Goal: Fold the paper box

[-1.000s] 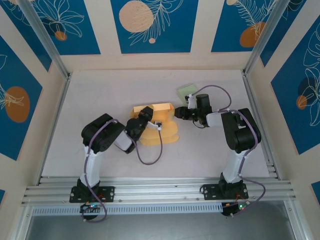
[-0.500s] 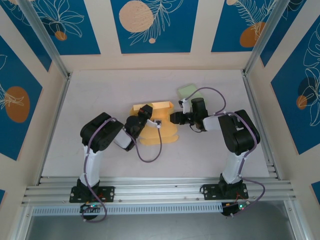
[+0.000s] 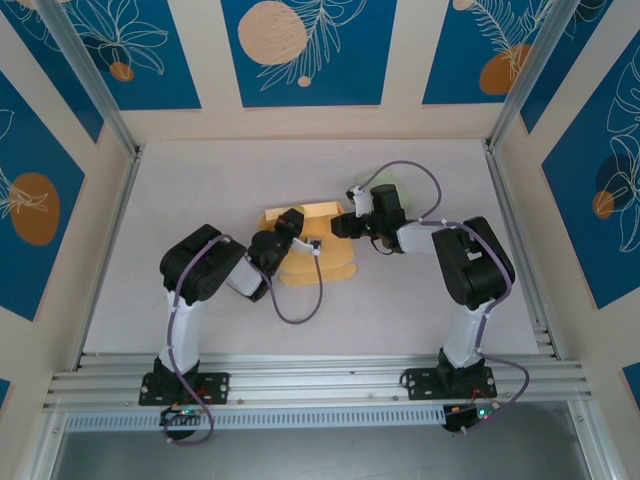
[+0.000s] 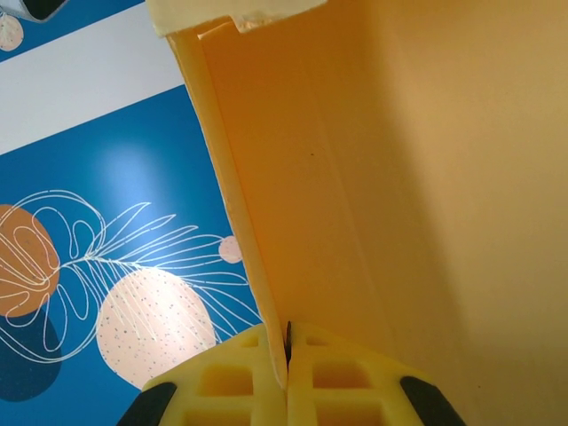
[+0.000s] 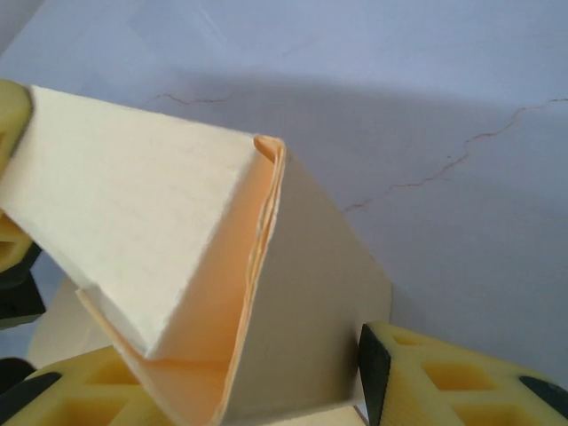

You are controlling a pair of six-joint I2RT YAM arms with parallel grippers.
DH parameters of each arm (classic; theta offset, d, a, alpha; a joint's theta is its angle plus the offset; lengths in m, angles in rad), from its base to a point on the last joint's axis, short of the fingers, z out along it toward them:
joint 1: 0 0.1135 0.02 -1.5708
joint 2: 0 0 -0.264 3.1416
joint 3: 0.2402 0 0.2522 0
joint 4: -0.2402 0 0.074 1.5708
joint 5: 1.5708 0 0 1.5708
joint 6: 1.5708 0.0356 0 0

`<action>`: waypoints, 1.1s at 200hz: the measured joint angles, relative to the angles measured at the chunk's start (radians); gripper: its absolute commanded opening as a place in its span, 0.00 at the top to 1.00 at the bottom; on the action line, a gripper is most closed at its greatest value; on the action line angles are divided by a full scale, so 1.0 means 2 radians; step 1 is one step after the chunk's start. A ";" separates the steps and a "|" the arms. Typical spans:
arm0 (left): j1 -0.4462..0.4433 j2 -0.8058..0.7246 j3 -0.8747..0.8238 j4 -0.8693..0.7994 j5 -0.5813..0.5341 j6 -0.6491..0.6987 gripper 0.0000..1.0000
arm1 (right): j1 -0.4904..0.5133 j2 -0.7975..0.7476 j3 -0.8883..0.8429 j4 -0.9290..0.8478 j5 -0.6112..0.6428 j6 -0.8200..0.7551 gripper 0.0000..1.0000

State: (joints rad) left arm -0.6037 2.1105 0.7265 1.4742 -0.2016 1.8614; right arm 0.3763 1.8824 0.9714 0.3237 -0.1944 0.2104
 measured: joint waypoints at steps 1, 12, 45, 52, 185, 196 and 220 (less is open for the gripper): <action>0.000 0.000 0.000 0.000 0.000 0.000 1.00 | 0.000 0.000 0.000 0.000 0.001 0.000 0.51; 0.000 0.000 0.000 0.000 0.000 0.000 1.00 | 0.005 0.002 0.003 -0.005 0.014 -0.002 0.53; 0.000 -0.001 0.000 -0.001 0.004 -0.002 1.00 | 0.015 0.002 0.005 -0.010 0.047 -0.005 0.60; 0.001 -0.003 -0.001 -0.004 0.006 -0.003 1.00 | 0.019 0.002 0.004 -0.010 0.055 -0.007 0.61; -0.009 -0.098 -0.012 -0.147 0.031 -0.086 0.90 | 0.074 0.000 -0.025 0.034 0.222 -0.022 1.00; -0.014 -0.108 -0.013 -0.164 0.035 -0.105 0.74 | 0.080 -0.002 -0.027 0.035 0.243 -0.022 1.00; -0.042 -0.145 -0.021 -0.232 0.057 -0.179 0.00 | 0.088 -0.015 -0.042 0.035 0.273 -0.022 1.00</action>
State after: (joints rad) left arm -0.6872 1.8210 0.6849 1.0103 -0.0872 1.5043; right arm 0.5529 1.8519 0.8875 0.3939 0.3511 0.1665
